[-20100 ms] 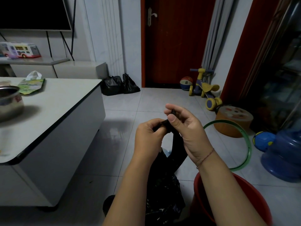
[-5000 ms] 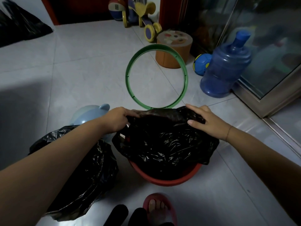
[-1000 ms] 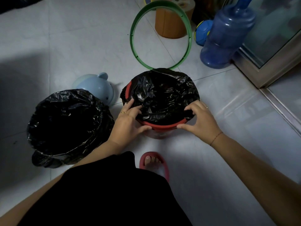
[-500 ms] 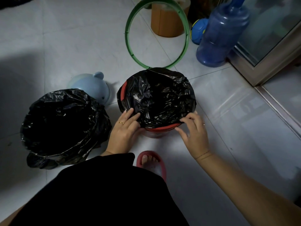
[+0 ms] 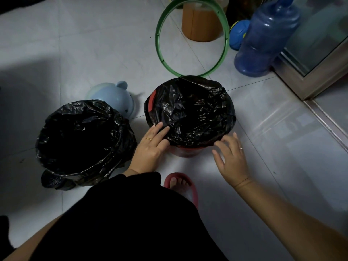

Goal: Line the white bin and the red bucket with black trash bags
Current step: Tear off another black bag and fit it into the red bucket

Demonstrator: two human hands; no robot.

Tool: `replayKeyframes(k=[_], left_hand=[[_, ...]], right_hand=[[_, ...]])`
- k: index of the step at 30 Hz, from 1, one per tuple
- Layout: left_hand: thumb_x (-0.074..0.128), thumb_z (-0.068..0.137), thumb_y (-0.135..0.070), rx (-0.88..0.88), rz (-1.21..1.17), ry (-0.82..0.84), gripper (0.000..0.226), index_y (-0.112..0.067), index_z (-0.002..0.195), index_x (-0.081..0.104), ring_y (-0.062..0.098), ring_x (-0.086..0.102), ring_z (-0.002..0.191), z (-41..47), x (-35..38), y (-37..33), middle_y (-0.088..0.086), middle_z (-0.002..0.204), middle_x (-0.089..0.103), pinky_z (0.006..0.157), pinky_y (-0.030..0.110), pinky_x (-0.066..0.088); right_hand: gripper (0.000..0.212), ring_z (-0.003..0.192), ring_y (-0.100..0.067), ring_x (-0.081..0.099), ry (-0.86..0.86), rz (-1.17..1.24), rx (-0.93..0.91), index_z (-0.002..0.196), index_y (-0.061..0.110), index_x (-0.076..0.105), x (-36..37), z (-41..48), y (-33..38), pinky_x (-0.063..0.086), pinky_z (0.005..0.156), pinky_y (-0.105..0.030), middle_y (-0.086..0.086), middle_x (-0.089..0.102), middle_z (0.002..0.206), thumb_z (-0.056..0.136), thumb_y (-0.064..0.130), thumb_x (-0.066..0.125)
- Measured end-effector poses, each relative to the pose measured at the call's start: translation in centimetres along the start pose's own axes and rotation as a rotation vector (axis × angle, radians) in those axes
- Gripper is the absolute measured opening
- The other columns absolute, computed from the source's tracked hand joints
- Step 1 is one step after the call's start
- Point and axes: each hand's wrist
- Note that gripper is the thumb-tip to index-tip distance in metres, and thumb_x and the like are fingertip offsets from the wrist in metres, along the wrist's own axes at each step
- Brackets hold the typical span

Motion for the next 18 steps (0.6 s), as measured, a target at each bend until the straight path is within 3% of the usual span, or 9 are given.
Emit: replayKeyframes(k=[7,13,16,18], left_hand=[[0.076,0.078,0.000,0.006,-0.001,0.035,0.009,-0.002,0.080,0.067,0.040,0.052,0.125,0.0,0.3,0.6,0.021,0.128,0.061,0.110,0.048,0.036],[0.076,0.079,-0.001,-0.010,-0.002,0.107,0.009,0.000,0.077,0.067,0.041,0.046,0.129,0.1,0.2,0.8,0.024,0.134,0.055,0.107,0.051,0.039],[0.076,0.078,-0.001,-0.050,-0.036,0.179,0.018,-0.001,0.066,0.062,0.042,0.034,0.137,-0.7,-0.1,1.1,0.025,0.144,0.043,0.106,0.048,0.040],[0.077,0.077,0.000,-0.066,-0.017,0.189,0.016,0.000,0.069,0.063,0.043,0.035,0.136,-0.5,-0.4,1.0,0.028,0.142,0.044,0.107,0.048,0.039]], right_hand=[[0.030,0.110,-0.031,0.051,0.086,-0.035,-0.002,0.110,-0.001,0.065,-0.2,-0.4,-0.4,0.028,0.113,-0.049,-0.018,0.055,0.115,0.089,0.014,0.051],[0.034,0.113,-0.025,0.048,0.162,-0.143,0.019,0.113,0.007,0.065,-0.1,-0.8,-1.2,0.020,0.116,-0.041,-0.016,0.063,0.114,0.087,0.020,0.048],[0.034,0.116,-0.025,0.043,0.163,-0.124,0.038,0.116,0.011,0.055,-0.3,-1.1,-1.6,0.014,0.117,-0.034,-0.018,0.062,0.116,0.086,0.022,0.047],[0.035,0.120,-0.024,0.040,0.149,-0.092,0.024,0.119,0.011,0.052,-0.5,-1.2,-1.7,0.013,0.117,-0.030,-0.016,0.058,0.122,0.086,0.021,0.046]])
Point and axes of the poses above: each hand's wrist, its own z-axis towards the middle knuckle, its own x-axis out of the palm, y = z × x
